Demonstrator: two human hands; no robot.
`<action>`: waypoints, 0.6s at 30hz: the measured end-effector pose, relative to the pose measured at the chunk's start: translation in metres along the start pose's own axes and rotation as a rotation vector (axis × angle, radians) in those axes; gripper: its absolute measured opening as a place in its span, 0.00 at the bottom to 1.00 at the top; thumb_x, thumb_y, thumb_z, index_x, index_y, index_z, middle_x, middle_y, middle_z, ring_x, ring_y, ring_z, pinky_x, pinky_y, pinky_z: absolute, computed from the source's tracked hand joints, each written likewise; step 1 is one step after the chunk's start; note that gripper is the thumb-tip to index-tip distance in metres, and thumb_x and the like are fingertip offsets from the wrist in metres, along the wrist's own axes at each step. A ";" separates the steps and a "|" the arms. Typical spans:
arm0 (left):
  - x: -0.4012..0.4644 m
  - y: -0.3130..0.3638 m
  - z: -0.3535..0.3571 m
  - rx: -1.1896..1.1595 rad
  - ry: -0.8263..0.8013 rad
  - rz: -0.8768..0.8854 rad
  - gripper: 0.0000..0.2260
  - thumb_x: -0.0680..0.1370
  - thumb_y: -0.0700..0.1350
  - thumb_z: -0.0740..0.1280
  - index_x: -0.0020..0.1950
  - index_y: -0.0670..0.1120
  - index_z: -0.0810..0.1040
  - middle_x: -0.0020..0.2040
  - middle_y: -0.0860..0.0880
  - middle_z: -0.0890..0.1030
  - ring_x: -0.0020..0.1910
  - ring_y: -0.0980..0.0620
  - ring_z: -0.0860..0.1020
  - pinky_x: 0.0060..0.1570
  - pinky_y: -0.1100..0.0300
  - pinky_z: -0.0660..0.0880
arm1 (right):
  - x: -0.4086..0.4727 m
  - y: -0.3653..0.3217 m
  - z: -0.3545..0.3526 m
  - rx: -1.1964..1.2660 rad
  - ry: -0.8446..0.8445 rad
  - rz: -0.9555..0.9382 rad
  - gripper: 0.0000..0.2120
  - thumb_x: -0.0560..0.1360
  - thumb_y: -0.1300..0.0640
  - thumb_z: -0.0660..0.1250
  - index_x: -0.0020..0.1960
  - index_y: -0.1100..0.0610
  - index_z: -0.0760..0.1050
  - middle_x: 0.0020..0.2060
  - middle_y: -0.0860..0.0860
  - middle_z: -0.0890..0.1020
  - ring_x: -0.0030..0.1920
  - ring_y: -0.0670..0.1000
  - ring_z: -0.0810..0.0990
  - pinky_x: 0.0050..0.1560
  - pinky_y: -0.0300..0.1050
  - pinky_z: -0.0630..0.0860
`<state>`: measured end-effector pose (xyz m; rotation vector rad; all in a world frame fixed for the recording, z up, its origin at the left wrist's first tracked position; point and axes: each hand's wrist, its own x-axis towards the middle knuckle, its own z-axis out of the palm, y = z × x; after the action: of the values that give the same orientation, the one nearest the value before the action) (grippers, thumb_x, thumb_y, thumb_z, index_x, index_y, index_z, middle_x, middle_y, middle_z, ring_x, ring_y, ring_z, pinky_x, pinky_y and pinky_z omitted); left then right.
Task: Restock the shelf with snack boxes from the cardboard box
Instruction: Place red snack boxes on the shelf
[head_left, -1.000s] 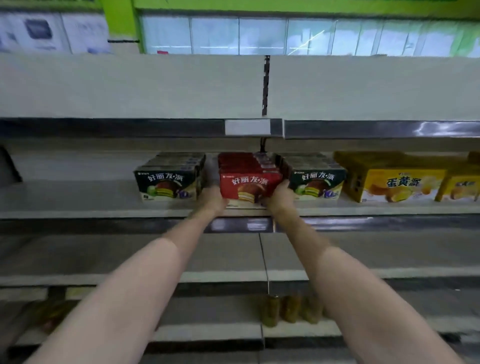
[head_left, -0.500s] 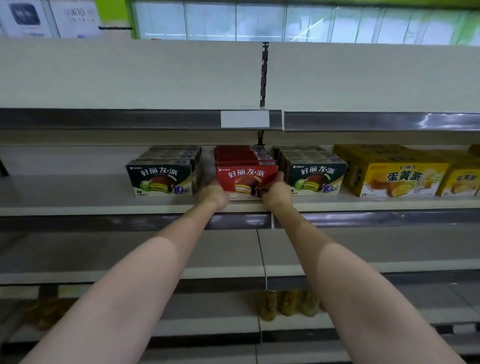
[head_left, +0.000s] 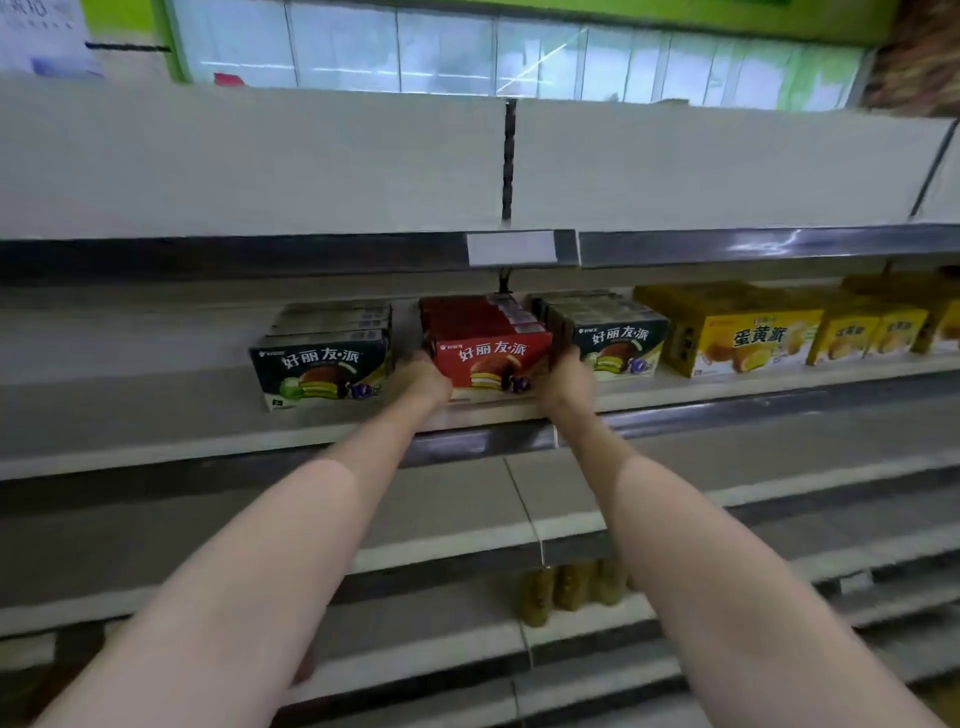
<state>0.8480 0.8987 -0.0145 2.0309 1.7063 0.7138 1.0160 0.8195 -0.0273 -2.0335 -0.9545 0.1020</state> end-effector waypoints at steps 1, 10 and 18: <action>0.000 0.000 -0.003 0.003 0.000 0.018 0.18 0.79 0.49 0.67 0.66 0.43 0.71 0.63 0.42 0.77 0.60 0.41 0.77 0.55 0.53 0.75 | -0.002 0.000 -0.001 0.014 0.002 -0.013 0.16 0.78 0.60 0.63 0.65 0.63 0.70 0.59 0.63 0.77 0.59 0.64 0.77 0.53 0.49 0.72; -0.043 0.032 0.004 -0.137 -0.186 0.369 0.06 0.76 0.41 0.66 0.49 0.41 0.81 0.48 0.39 0.83 0.46 0.40 0.82 0.44 0.52 0.79 | -0.058 0.015 -0.030 -0.105 0.078 -0.013 0.08 0.80 0.58 0.60 0.55 0.61 0.75 0.46 0.56 0.81 0.48 0.57 0.79 0.43 0.46 0.70; -0.120 0.082 0.073 -0.010 -0.479 0.630 0.04 0.77 0.40 0.64 0.42 0.44 0.76 0.39 0.42 0.80 0.40 0.42 0.82 0.39 0.54 0.80 | -0.132 0.098 -0.098 -0.099 0.142 0.206 0.07 0.81 0.55 0.61 0.51 0.59 0.72 0.49 0.59 0.81 0.53 0.62 0.79 0.44 0.44 0.68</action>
<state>0.9412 0.7678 -0.0393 2.4916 0.7973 0.3512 1.0196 0.6339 -0.0728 -2.1949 -0.6721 0.0214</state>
